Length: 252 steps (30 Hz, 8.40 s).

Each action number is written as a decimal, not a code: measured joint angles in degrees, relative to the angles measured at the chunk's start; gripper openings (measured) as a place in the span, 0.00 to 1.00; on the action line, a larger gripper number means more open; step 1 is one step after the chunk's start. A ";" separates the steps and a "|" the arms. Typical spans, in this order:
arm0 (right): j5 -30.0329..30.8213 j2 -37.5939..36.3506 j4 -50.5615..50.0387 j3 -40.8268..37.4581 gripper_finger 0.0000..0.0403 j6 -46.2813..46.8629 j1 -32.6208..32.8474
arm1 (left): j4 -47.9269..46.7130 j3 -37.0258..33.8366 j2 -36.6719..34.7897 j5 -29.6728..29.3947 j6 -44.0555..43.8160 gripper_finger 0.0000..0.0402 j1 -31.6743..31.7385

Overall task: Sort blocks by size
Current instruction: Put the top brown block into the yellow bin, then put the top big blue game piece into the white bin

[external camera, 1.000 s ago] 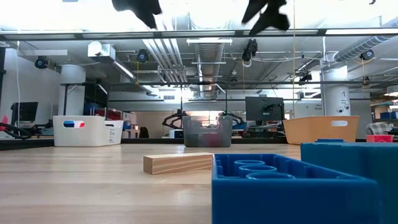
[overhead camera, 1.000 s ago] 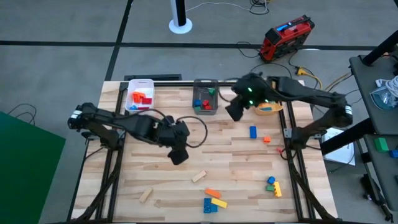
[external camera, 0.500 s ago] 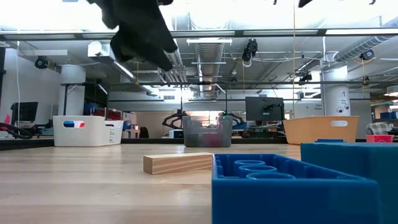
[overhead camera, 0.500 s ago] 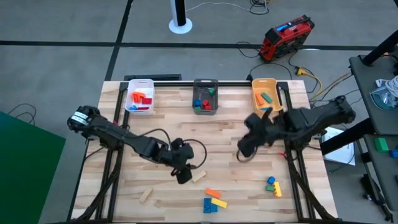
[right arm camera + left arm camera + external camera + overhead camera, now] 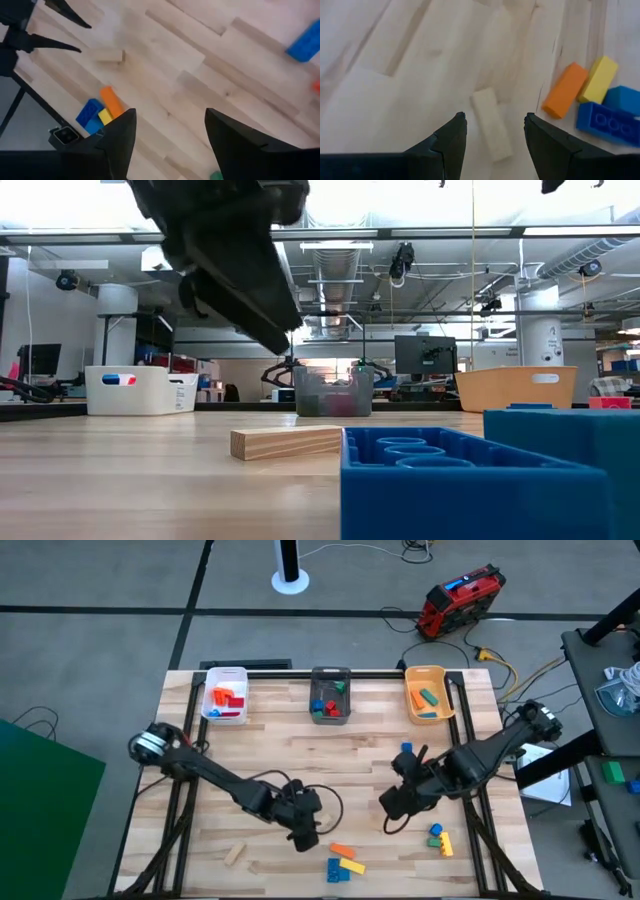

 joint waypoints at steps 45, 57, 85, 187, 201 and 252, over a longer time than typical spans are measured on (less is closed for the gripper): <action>0.41 -0.78 0.76 -4.04 0.63 -1.30 -2.71 | -13.76 10.64 4.39 -6.92 4.71 0.17 -0.49; -3.68 -3.08 17.64 -4.04 0.66 -15.42 -11.54 | -20.19 16.84 -7.70 -14.89 19.94 0.17 2.15; -17.19 -0.91 38.66 -4.11 0.69 -29.42 -23.01 | -19.25 22.59 -10.17 -19.62 34.52 0.17 6.84; -1.26 -0.08 0.95 -3.82 0.32 -55.69 -68.27 | -35.79 22.48 -10.33 -19.61 13.37 0.48 7.30; -1.07 -6.77 -0.84 -4.37 0.24 -35.17 -38.87 | -42.52 22.48 -10.22 -18.01 7.65 0.48 7.23; -6.97 -2.44 30.96 -49.82 0.55 -20.52 -41.47 | -47.46 22.43 -10.22 -16.44 1.72 0.48 7.15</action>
